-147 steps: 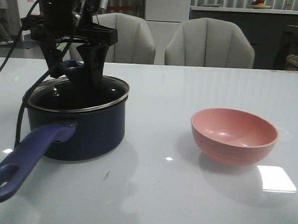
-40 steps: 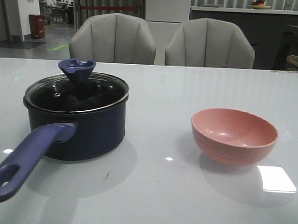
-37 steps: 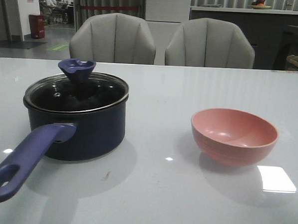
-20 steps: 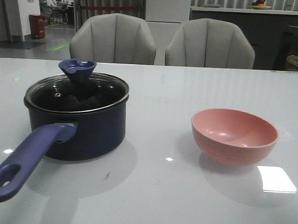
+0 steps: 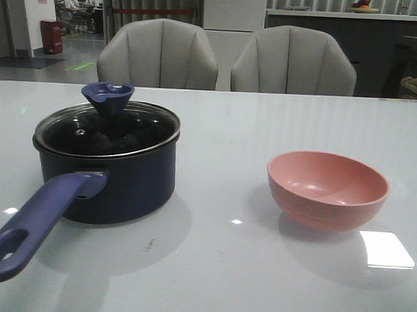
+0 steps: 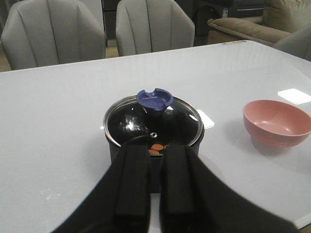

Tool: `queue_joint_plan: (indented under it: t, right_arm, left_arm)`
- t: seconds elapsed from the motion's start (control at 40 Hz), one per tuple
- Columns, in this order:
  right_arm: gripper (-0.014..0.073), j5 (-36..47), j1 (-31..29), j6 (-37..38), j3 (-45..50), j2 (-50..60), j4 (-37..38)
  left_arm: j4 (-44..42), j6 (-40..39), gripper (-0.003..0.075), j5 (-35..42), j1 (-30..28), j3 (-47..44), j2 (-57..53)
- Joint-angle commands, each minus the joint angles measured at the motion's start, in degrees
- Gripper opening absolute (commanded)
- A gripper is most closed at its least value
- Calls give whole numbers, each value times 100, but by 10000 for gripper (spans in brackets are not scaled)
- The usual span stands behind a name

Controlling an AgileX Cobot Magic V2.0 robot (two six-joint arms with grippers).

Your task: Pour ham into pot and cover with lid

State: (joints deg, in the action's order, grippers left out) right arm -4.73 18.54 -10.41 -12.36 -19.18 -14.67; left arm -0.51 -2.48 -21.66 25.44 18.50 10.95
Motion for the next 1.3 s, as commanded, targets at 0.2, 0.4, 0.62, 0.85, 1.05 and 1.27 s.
queue_joint_plan:
  t: [0.2, 0.4, 0.62, 0.85, 1.05, 1.27]
  right_arm:
    - [161, 473, -6, -48, -162, -16, -11]
    - [161, 473, -6, -48, -162, -16, -11]
    - [161, 473, -6, -48, -162, -16, -11]
    - [161, 473, -6, -48, -162, -16, -11]
    - [161, 473, -6, -48, -162, -16, -11]
    - [161, 473, -6, -48, -162, -16, -11]
  left_arm:
    - [51, 1, 132, 472, 19, 150, 54]
    - [51, 1, 132, 494, 19, 138, 54]
    - [-5, 1, 132, 1402, -670, -565, -110]
    - [51, 1, 132, 1870, -2108, -1388, -834]
    - [118, 1, 132, 2102, -2578, -1850, -1239]
    - [118, 1, 132, 2235, -2541, -2000, -1228]
